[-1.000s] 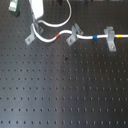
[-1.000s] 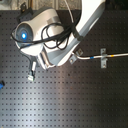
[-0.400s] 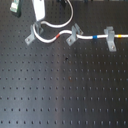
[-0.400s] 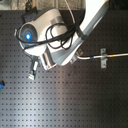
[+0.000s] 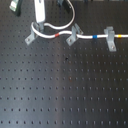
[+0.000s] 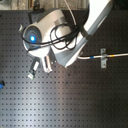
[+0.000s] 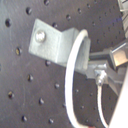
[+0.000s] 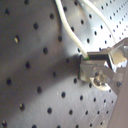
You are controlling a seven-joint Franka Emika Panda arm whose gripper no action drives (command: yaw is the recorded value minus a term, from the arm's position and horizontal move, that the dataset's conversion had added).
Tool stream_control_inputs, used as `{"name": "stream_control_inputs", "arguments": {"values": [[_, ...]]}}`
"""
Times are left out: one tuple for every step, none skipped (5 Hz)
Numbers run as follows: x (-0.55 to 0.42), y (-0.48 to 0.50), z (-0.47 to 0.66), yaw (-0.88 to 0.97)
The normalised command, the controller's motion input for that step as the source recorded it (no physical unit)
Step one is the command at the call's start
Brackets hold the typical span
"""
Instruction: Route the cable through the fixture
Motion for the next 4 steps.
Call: {"name": "stream_control_inputs", "arguments": {"values": [[-0.228,-0.095,0.00,0.16],[-0.217,-0.105,0.00,0.17],[-0.102,-0.049,0.00,0.11],[-0.234,-0.166,0.00,0.27]]}}
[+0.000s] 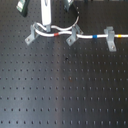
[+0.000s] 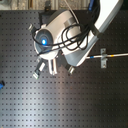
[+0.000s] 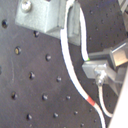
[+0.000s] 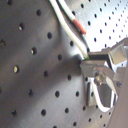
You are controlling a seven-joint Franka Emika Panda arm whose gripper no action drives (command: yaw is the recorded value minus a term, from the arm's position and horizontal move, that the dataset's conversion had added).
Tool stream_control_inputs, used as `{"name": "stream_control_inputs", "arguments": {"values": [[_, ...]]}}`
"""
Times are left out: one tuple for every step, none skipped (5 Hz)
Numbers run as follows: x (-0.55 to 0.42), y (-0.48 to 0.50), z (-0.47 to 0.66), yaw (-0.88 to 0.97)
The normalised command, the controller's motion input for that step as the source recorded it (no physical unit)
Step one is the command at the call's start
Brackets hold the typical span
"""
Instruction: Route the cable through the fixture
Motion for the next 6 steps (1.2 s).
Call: {"name": "stream_control_inputs", "arguments": {"values": [[-0.239,-0.179,-0.01,0.25],[-0.055,-0.014,0.00,0.09],[0.013,0.000,0.00,0.00],[0.000,-0.001,0.13,0.00],[0.032,-0.001,0.15,0.03],[0.104,0.037,0.17,0.07]]}}
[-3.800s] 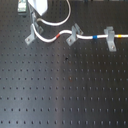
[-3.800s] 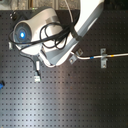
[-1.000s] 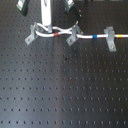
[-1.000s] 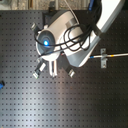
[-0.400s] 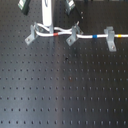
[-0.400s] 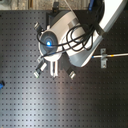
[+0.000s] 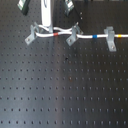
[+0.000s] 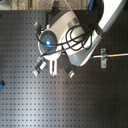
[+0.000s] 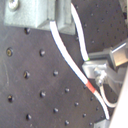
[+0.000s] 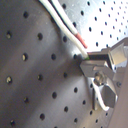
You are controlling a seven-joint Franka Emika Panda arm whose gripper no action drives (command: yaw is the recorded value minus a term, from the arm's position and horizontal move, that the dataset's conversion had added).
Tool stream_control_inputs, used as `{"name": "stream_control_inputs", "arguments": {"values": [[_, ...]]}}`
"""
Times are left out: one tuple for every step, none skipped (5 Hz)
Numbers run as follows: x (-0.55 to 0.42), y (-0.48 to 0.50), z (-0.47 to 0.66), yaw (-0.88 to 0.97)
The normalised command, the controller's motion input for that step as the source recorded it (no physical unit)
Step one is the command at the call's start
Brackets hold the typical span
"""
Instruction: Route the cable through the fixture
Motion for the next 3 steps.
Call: {"name": "stream_control_inputs", "arguments": {"values": [[0.403,0.039,0.17,0.18],[0.469,-0.030,0.13,0.13],[0.404,-0.060,0.10,0.08]]}}
